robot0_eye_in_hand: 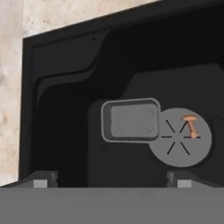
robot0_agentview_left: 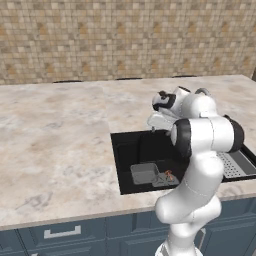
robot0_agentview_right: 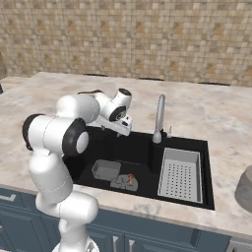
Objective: Pick the tupperware and jar and place them in the sink. Then turn on the water.
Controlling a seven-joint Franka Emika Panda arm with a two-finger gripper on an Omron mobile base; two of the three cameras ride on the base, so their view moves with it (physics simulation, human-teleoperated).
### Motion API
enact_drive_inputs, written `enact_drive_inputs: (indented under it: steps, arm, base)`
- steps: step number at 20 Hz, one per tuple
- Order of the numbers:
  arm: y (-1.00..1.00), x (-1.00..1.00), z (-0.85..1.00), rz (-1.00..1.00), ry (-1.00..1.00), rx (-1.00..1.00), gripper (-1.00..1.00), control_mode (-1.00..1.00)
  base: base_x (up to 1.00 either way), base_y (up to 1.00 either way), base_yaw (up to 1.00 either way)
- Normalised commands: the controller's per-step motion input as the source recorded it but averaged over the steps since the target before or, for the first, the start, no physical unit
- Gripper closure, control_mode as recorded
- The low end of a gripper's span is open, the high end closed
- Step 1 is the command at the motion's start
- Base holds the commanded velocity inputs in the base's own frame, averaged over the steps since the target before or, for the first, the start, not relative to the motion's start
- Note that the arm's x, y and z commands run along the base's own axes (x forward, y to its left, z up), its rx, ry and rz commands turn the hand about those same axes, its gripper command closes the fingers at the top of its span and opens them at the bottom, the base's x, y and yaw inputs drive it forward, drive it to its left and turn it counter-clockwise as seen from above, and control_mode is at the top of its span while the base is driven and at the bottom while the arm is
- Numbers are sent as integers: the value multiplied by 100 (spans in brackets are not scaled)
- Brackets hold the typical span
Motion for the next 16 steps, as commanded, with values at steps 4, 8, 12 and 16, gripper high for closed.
enact_drive_inputs:
  steps: [4, 8, 12, 16]
  arm:
    - [0, -44, 100, 0, -1, 0, -100, -100]
    - [18, -35, 100, 0, -6, -4, -100, -100]
    - [33, -40, 85, -5, -9, -11, -100, -100]
    - [7, -20, 26, -4, -4, -3, -100, -100]
  base:
    - [0, 0, 0]
    - [0, 0, 0]
    - [0, 0, 0]
    - [0, 0, 0]
